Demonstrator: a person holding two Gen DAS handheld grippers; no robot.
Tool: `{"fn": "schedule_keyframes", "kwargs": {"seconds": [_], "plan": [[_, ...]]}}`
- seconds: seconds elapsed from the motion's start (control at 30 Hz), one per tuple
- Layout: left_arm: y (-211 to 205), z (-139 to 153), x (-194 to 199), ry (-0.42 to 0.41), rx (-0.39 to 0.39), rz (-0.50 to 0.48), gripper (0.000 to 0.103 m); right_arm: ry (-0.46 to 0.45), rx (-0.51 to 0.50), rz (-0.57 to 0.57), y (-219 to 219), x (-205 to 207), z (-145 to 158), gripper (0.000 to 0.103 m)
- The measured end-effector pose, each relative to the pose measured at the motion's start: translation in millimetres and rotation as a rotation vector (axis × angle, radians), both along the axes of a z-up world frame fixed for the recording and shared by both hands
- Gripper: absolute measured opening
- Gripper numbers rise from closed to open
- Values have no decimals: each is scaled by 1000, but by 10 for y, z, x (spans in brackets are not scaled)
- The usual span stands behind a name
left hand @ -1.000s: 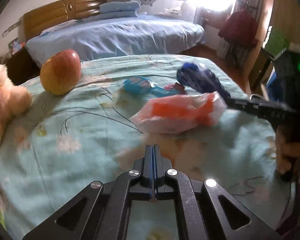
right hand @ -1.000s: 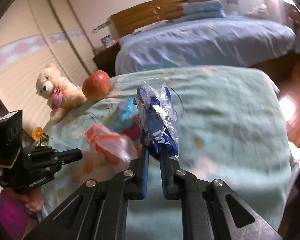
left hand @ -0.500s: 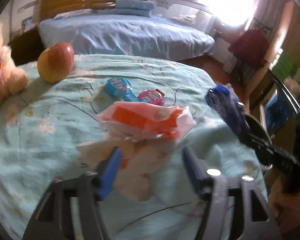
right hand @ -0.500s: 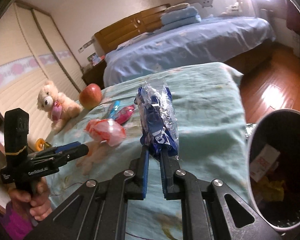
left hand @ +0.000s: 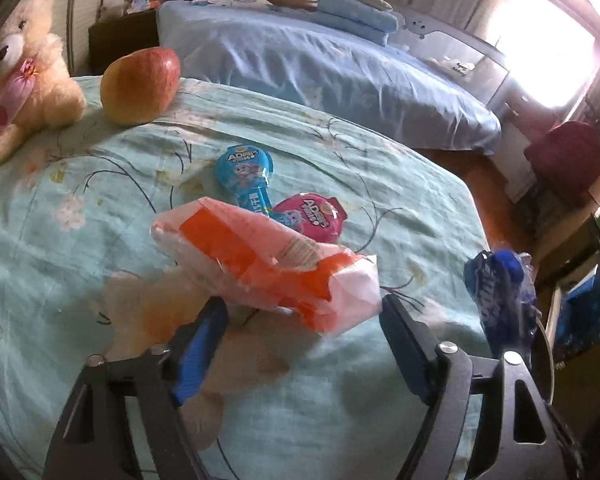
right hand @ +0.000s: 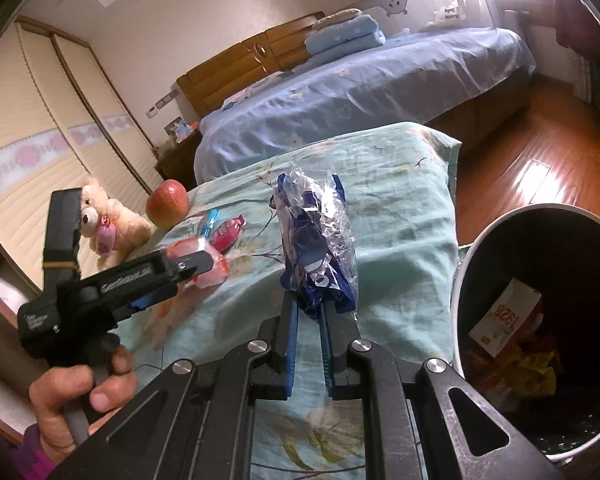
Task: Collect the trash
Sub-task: 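Grasp the orange-and-white plastic bag with the left tool, then carry the orange bag and blue bag over the black bin with both tools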
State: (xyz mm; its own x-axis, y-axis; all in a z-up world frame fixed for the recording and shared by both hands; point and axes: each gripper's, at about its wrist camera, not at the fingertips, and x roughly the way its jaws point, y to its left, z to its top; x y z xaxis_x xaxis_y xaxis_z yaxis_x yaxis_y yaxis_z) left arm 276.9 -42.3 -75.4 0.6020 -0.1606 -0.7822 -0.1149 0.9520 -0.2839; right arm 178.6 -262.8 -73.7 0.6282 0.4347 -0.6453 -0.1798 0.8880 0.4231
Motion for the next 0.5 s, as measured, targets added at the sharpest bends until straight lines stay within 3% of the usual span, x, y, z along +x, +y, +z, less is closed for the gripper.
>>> {"fn": "schedule_keyframes", "kwargs": {"seconds": [0.03,0.07,0.2,0.5], "plan": [[-5,3,4,-7,-6,-22,44,0,2,3,2,-6,-2,10],[-19,4,4,-9,-2,-40,34,-1,3,4,-1,-7,-3,10],[-15,47,-94,-43,19,-94,7,-4,7,-2,-14,-27,10,10],[160,103,-464,-87,25,-200,2,-23,6,-3,-22,-121,85,10]]}}
